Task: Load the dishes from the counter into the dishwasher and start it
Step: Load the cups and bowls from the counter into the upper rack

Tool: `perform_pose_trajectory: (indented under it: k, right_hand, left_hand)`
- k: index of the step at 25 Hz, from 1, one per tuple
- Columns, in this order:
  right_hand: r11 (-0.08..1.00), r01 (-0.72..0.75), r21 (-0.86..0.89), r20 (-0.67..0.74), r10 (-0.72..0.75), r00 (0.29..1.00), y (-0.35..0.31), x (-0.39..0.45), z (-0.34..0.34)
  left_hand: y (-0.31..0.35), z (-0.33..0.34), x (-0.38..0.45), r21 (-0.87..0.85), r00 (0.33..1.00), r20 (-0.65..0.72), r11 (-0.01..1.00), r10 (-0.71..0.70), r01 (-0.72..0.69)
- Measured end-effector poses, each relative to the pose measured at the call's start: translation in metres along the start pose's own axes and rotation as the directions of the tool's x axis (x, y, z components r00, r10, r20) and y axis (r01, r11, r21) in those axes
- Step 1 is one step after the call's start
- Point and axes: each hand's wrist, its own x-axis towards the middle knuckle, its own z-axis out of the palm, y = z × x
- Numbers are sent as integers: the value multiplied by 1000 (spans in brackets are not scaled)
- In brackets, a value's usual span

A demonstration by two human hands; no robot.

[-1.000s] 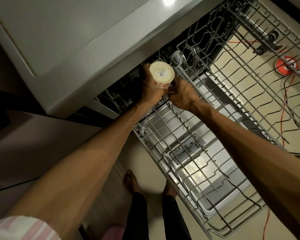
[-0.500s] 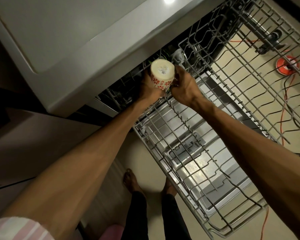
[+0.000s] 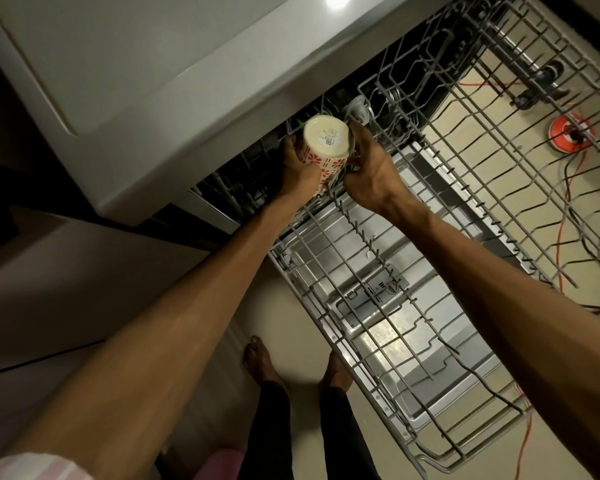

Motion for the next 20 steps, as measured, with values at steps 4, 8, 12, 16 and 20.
perform_pose_trajectory:
  k: [4,8,12,16,20]
  right_hand:
    - [996,-13,91,20,11,1000,-1,-9,-3]
    - [985,-43,167,-1,43,999,0,-18,-6]
    - [984,-75,162,-25,80,996,-7,-32,-9]
    - [1000,29,-1,-73,-29,997,-18,-51,-11]
    - [972,143,-187,-128,-168,977,-23,-68,-13]
  left_hand:
    - [3,-6,-5,-127,999,-39,992,14,-19]
    - [1,-19,-23,-165,995,-49,982,82,-89]
    - [1,-30,-46,97,976,-29,973,214,-210]
    - [4,-34,-69,233,973,-5,947,230,-222]
    - [10,-37,-90,281,955,7,916,297,-287]
